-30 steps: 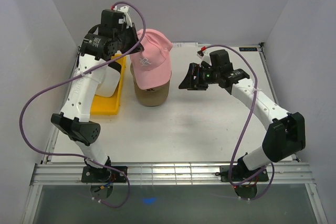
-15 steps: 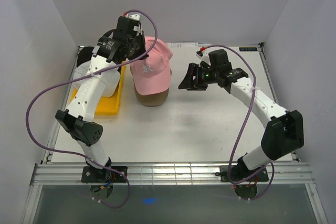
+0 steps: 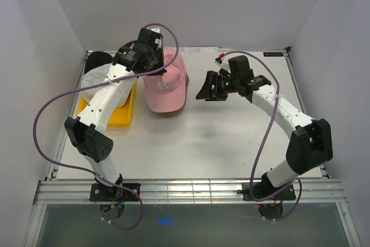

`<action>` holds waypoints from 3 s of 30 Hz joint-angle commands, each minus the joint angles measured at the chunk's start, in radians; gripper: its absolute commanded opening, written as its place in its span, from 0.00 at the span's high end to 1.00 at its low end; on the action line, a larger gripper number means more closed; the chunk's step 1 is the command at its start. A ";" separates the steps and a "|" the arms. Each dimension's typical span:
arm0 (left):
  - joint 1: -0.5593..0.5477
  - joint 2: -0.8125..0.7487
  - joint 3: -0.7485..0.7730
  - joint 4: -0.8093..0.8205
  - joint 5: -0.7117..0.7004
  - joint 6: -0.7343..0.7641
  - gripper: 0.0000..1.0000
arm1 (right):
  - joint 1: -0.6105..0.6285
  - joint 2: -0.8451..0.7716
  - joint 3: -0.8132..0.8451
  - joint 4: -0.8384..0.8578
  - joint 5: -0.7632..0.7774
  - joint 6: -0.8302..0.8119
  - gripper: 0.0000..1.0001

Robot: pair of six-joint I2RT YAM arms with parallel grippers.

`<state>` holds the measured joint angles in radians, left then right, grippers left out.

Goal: Stack the hats

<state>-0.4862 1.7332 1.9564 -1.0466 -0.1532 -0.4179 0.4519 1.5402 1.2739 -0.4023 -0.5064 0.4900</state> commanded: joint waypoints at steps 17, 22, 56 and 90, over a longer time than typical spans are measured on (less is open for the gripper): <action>-0.022 -0.155 -0.297 0.145 0.043 -0.050 1.00 | -0.001 0.026 -0.057 0.088 -0.037 0.013 0.36; -0.025 -0.193 -0.349 0.181 0.072 -0.033 1.00 | -0.002 0.038 -0.074 0.120 -0.049 0.030 0.36; -0.025 -0.265 -0.346 0.315 0.152 -0.001 1.00 | -0.007 0.170 0.163 0.155 -0.078 0.079 0.35; -0.023 -0.320 -0.583 0.347 0.043 -0.061 0.67 | -0.015 0.233 0.189 0.241 -0.115 0.119 0.32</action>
<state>-0.5140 1.4628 1.3880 -0.6807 -0.0719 -0.4713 0.4397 1.7596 1.4059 -0.1986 -0.6037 0.5995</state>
